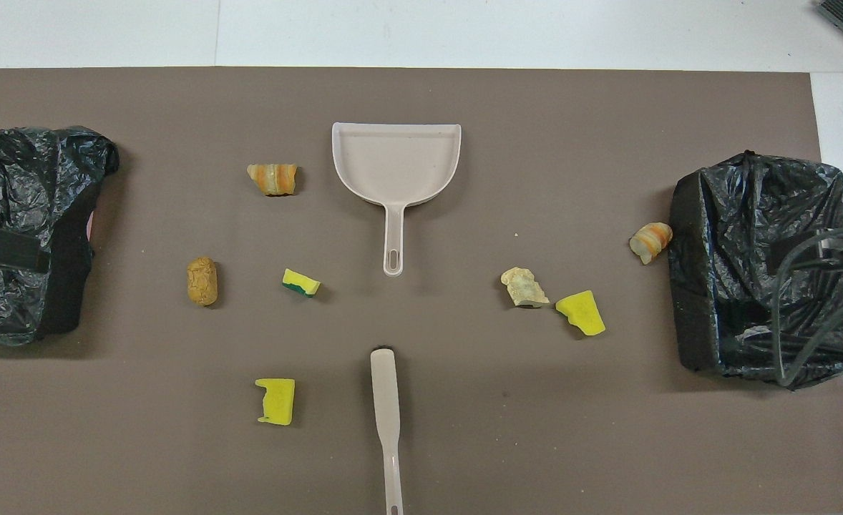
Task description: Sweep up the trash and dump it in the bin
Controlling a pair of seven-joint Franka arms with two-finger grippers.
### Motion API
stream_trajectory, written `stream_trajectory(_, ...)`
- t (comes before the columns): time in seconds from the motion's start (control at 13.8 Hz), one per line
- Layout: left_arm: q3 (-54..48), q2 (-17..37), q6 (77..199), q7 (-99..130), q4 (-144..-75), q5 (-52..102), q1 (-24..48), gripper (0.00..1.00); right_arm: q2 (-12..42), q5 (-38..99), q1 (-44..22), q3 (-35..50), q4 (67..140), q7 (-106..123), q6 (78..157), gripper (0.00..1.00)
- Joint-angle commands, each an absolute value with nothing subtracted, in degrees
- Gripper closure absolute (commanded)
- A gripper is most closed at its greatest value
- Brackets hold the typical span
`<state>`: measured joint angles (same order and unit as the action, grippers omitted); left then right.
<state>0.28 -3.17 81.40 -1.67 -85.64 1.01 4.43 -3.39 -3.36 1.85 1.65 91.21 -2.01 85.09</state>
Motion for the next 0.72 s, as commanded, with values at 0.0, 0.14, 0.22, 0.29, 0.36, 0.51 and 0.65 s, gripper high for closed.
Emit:
stream_trajectory(0.0, 0.4, -3.6, 82.3, -1.8, -86.0, 0.5, 5.0, 0.0, -4.0, -2.2, 2.3, 1.8, 91.7, -3.1, 84.7, 0.0)
stream_trajectory(0.14, 0.4, -3.7, 81.9, -2.0, -86.0, 0.4, 5.3, 0.0, -4.0, -2.2, 2.3, 1.8, 91.7, -3.1, 84.7, 0.0)
stream_trajectory(0.22, 0.3, -3.8, 82.2, -2.4, -86.0, 0.4, 5.2, 0.0, -4.0, -2.2, 2.3, 1.8, 91.7, -3.1, 84.7, 0.0)
stream_trajectory(0.29, 0.3, -3.8, 82.2, -2.5, -86.3, 0.5, 5.3, 0.0, -4.0, -2.2, 2.3, 1.8, 91.7, -3.1, 84.7, 0.0)
stream_trajectory(0.36, 0.3, -3.9, 82.2, -2.6, -86.5, 0.5, 5.3, 0.0, -4.0, -2.2, 2.3, 1.8, 91.6, -3.1, 84.7, 0.0)
stream_trajectory(0.51, 0.3, -4.1, 82.3, -2.1, -86.7, 0.6, 5.4, 0.0, -4.0, -2.2, 2.3, 1.8, 91.7, -3.1, 84.7, 0.0)
stream_trajectory(0.65, 0.3, -4.9, 82.4, -1.7, -87.9, 0.6, 5.4, 0.0, -4.0, -2.2, 2.3, 1.8, 91.6, -3.1, 84.7, 0.0)
